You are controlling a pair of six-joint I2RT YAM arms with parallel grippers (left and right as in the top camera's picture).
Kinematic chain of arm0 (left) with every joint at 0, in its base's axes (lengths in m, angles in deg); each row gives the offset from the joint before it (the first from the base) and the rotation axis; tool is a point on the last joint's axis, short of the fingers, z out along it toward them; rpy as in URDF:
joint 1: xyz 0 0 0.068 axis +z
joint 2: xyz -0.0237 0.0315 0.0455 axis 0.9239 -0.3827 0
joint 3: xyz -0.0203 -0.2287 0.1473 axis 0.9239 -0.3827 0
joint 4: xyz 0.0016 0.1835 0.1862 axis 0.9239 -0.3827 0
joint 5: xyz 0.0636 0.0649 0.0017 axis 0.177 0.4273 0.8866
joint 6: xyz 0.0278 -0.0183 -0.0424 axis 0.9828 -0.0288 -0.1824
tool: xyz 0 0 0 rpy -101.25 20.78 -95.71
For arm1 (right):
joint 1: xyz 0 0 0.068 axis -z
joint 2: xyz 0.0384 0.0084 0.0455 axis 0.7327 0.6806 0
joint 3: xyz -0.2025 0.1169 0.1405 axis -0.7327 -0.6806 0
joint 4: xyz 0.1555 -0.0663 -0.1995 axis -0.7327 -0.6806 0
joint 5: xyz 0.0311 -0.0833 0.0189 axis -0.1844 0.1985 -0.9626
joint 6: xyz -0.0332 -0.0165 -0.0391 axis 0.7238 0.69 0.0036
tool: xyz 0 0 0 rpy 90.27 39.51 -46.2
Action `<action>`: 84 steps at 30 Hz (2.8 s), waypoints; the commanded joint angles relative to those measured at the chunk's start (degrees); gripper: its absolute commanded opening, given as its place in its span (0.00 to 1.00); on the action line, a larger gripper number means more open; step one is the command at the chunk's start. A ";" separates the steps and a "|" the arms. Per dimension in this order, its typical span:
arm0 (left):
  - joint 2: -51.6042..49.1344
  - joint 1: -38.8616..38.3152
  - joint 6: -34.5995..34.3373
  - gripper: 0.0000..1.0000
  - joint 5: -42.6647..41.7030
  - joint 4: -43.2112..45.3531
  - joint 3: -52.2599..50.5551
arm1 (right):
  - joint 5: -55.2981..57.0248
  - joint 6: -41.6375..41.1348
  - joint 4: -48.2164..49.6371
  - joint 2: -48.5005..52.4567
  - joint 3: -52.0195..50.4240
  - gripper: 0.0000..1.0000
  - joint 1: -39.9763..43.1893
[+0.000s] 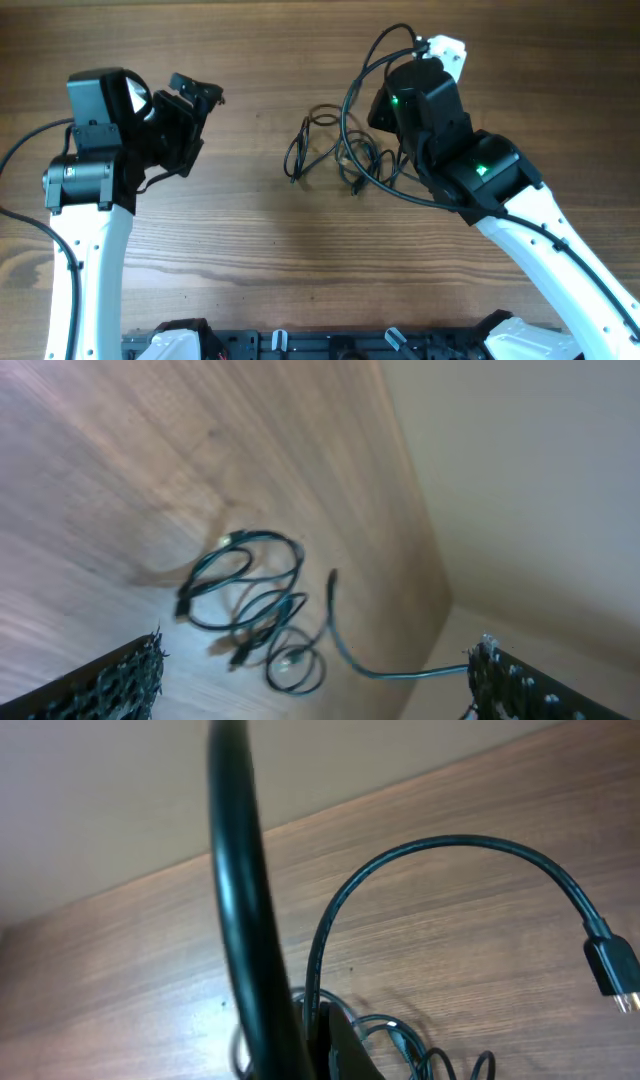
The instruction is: Untangle cables
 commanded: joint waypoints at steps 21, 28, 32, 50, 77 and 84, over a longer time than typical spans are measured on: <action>0.52 0.04 -12.44 1.00 -11.23 9.68 0.37 | 6.36 -0.85 8.74 0.50 0.70 0.05 13.16; 0.52 0.02 -4.85 1.00 -11.28 5.51 0.37 | 5.42 14.62 25.83 4.17 0.70 0.04 26.40; 0.52 0.02 -4.83 1.00 -11.26 4.87 0.37 | -4.09 17.18 32.57 10.73 0.70 0.04 37.16; 0.20 -15.93 -0.44 1.00 2.99 5.79 0.37 | -19.87 18.75 41.16 30.77 1.57 0.99 53.31; -0.50 -16.37 -0.42 1.00 4.24 5.35 0.37 | -35.26 14.03 25.81 38.93 0.07 0.18 63.34; -3.37 -16.37 -0.44 1.00 4.22 5.35 0.37 | -59.78 -21.20 63.45 38.91 3.85 0.05 61.31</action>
